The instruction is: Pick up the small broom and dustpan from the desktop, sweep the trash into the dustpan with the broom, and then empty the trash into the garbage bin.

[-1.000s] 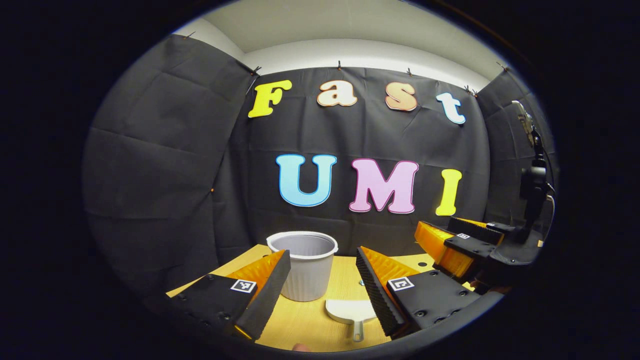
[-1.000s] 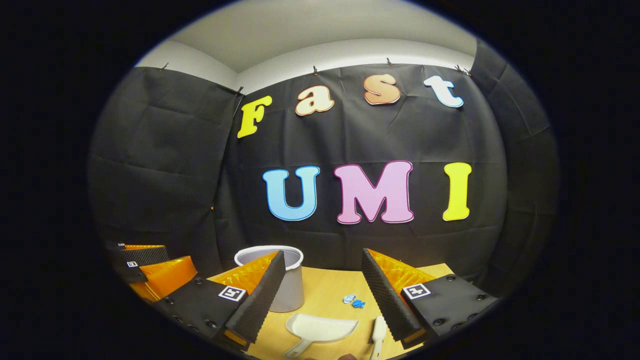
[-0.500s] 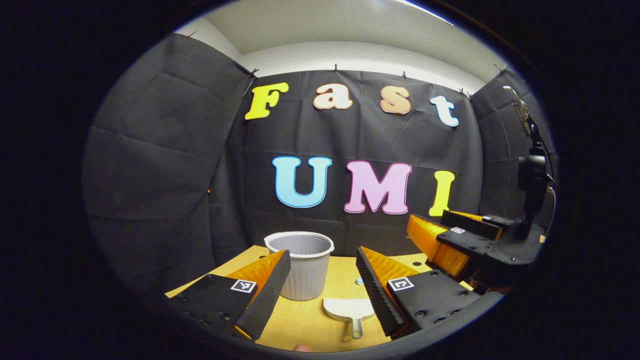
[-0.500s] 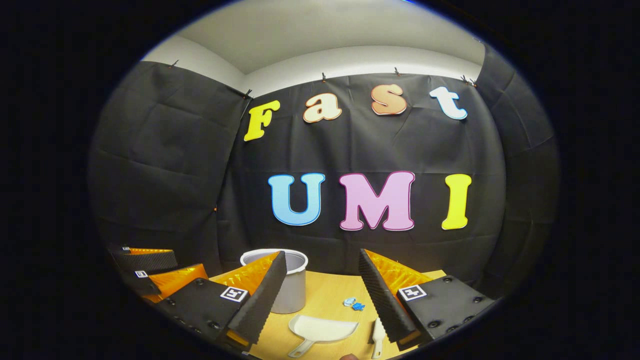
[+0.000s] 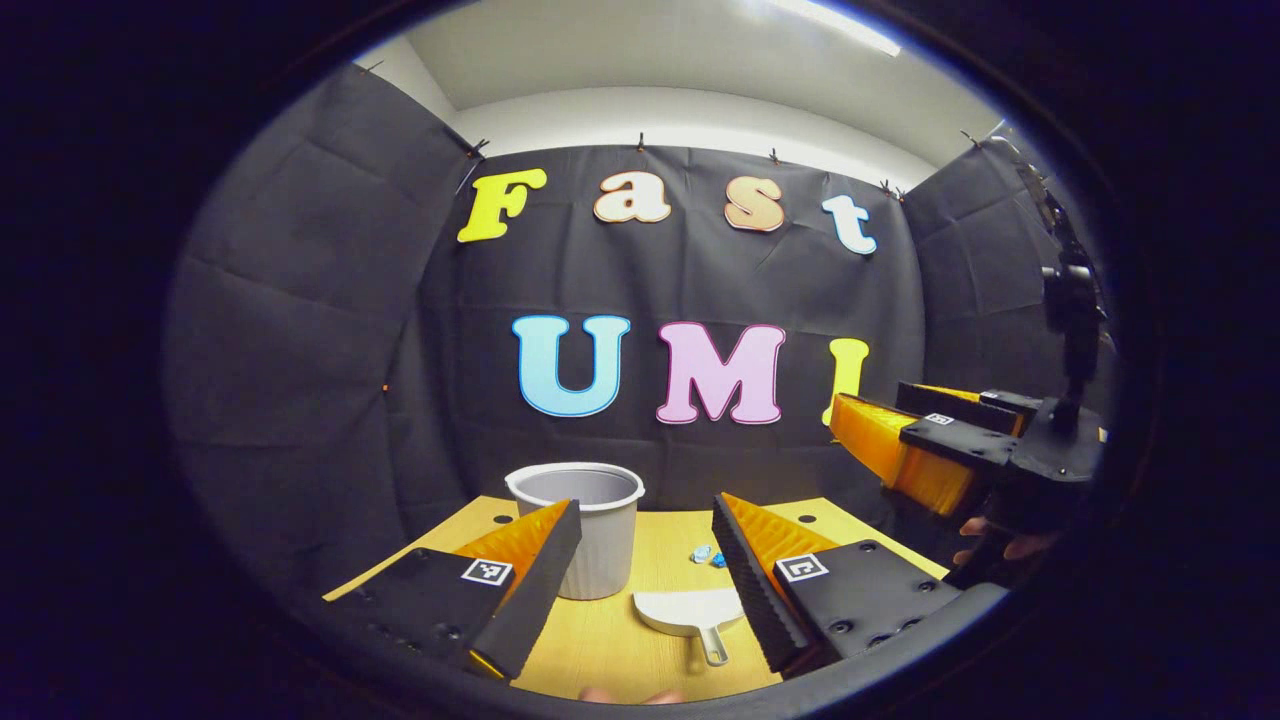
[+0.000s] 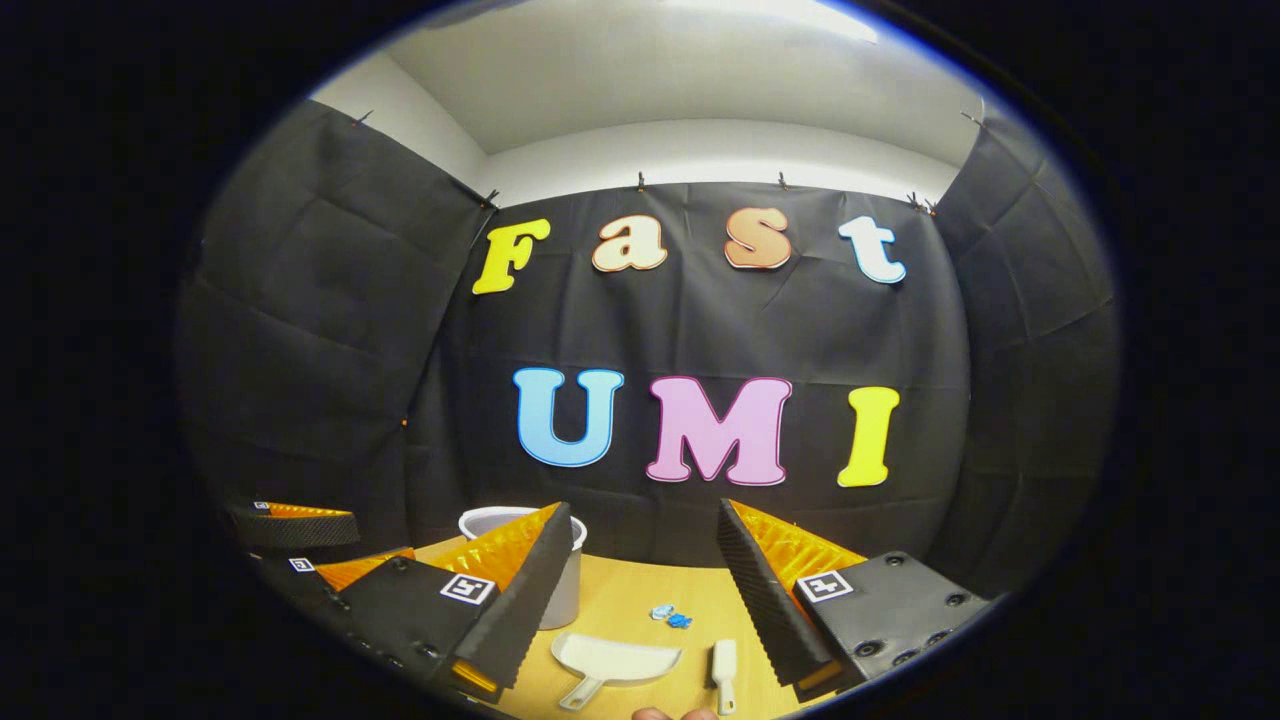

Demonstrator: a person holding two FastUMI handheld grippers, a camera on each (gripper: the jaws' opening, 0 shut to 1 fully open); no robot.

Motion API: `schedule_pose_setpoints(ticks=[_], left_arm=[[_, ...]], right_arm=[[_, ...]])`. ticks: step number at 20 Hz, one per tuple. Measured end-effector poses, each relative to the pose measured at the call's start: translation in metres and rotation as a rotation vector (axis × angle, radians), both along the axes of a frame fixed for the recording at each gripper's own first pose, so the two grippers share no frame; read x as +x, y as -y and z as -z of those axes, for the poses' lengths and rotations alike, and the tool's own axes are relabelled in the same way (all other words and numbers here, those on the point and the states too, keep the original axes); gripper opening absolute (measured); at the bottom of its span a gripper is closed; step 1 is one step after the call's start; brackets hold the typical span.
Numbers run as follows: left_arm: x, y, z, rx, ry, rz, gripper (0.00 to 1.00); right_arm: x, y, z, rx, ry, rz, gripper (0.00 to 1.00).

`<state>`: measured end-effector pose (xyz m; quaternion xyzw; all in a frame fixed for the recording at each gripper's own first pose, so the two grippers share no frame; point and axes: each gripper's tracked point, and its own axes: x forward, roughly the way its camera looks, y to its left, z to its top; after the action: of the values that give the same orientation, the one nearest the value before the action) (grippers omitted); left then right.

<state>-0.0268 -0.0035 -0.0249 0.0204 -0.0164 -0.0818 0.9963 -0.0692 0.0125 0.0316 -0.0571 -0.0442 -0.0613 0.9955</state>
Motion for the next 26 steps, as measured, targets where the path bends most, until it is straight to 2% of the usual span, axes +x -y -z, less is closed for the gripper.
schedule_pose_setpoints(ticks=[2,4,5,6,8,12,15,16,17,19,22,26], left_arm=[[0.001,0.005,0.001,0.019,0.007,0.025,0.78],[0.005,0.013,0.001,0.004,0.005,0.060,0.80],[0.008,0.016,0.004,-0.010,-0.011,0.070,0.78],[0.013,0.017,0.009,-0.028,-0.031,0.070,0.75],[0.021,0.025,0.016,-0.045,-0.070,0.081,0.78],[0.055,0.040,0.048,0.002,-0.198,0.071,0.78],[0.088,0.067,0.098,-0.027,-0.393,0.072,0.78],[0.097,0.077,0.118,-0.035,-0.466,0.068,0.78],[0.105,0.086,0.139,-0.036,-0.554,0.062,0.81],[0.109,0.103,0.183,-0.020,-0.769,0.054,0.79],[0.113,0.120,0.241,0.018,-1.013,0.034,0.80],[0.129,0.125,0.287,0.114,-1.222,-0.053,0.80]], right_arm=[[-0.006,0.005,-0.001,0.001,-0.014,0.039,0.93],[-0.015,0.009,-0.007,-0.003,-0.016,0.059,0.93],[-0.018,0.015,-0.012,-0.024,-0.010,0.075,0.93],[-0.019,0.020,-0.013,-0.044,-0.008,0.087,0.93],[-0.017,0.030,-0.009,-0.058,-0.017,0.101,0.93],[0.000,0.056,-0.009,-0.047,-0.010,0.115,0.94],[0.020,0.081,-0.001,-0.051,-0.024,0.114,0.93],[0.025,0.091,0.002,-0.041,-0.024,0.116,0.90],[0.031,0.102,0.005,-0.025,-0.026,0.120,0.94],[0.042,0.114,0.023,0.020,-0.055,0.099,0.93],[0.057,0.131,0.054,0.022,-0.131,0.046,0.93],[0.077,0.166,0.089,0.039,-0.215,0.022,0.94]])
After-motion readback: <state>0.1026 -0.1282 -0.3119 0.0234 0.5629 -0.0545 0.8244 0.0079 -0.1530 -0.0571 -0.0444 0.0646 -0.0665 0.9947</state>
